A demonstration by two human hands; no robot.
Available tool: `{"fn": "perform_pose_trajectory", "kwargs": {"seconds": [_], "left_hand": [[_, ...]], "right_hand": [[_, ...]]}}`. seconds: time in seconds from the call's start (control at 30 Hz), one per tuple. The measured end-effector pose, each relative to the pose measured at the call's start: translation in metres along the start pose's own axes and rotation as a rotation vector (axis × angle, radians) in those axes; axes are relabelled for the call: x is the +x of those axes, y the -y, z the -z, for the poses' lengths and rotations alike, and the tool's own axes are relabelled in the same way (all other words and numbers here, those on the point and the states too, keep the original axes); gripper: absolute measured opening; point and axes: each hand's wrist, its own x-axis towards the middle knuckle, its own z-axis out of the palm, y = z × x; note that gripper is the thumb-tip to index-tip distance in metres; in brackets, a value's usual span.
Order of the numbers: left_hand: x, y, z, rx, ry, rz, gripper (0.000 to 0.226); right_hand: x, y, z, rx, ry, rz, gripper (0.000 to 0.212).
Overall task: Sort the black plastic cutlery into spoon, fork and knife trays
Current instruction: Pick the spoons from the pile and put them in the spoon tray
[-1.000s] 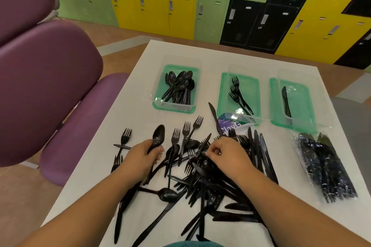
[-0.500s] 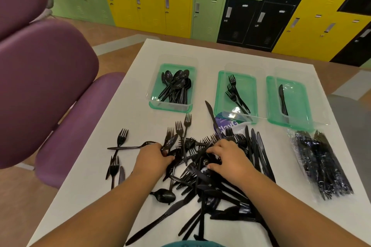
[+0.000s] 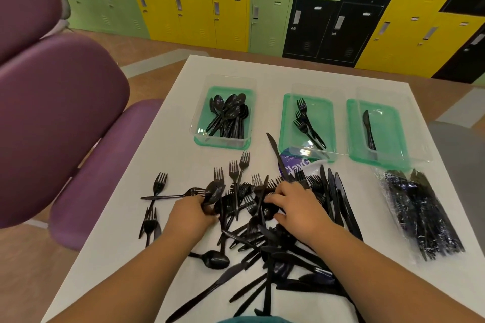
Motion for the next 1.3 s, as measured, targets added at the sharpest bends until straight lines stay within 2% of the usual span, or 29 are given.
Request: {"fn": "perform_pose_trajectory", "kwargs": {"seconds": [0.13, 0.37, 0.5, 0.63, 0.77, 0.9, 1.0, 1.23, 1.3], "left_hand": [[-0.001, -0.004, 0.000, 0.115, 0.016, -0.030, 0.009], [-0.004, -0.009, 0.026, 0.226, 0.021, -0.051, 0.026], [-0.009, -0.011, 0.045, 0.313, 0.003, -0.075, 0.024], [-0.010, -0.015, 0.058, 0.320, -0.033, -0.069, 0.022], [-0.014, -0.019, 0.062, 0.282, -0.076, -0.059, 0.026], [-0.017, -0.024, 0.062, 0.171, -0.107, -0.086, 0.029], [-0.018, -0.030, 0.057, 0.060, -0.066, -0.131, 0.027], [-0.018, -0.041, 0.018, -0.293, 0.154, -0.111, 0.008], [-0.020, -0.043, 0.008, -0.298, 0.180, -0.103, 0.011]], "right_hand": [[0.001, -0.001, 0.004, -0.014, -0.015, 0.025, 0.035], [-0.004, -0.011, 0.008, 0.032, -0.103, 0.077, 0.024], [-0.004, -0.010, 0.009, 0.007, 0.033, 0.174, 0.030], [0.000, -0.010, 0.005, -0.093, 0.098, 0.181, 0.045], [0.002, -0.010, 0.004, -0.122, 0.090, 0.208, 0.045], [0.003, -0.010, 0.005, -0.059, 0.083, 0.180, 0.028], [0.005, -0.016, 0.011, -0.016, 0.102, 0.138, 0.018], [0.002, -0.001, 0.007, -0.035, 0.182, 0.211, 0.045], [-0.001, 0.002, 0.001, -0.023, 0.137, 0.198, 0.042]]}}
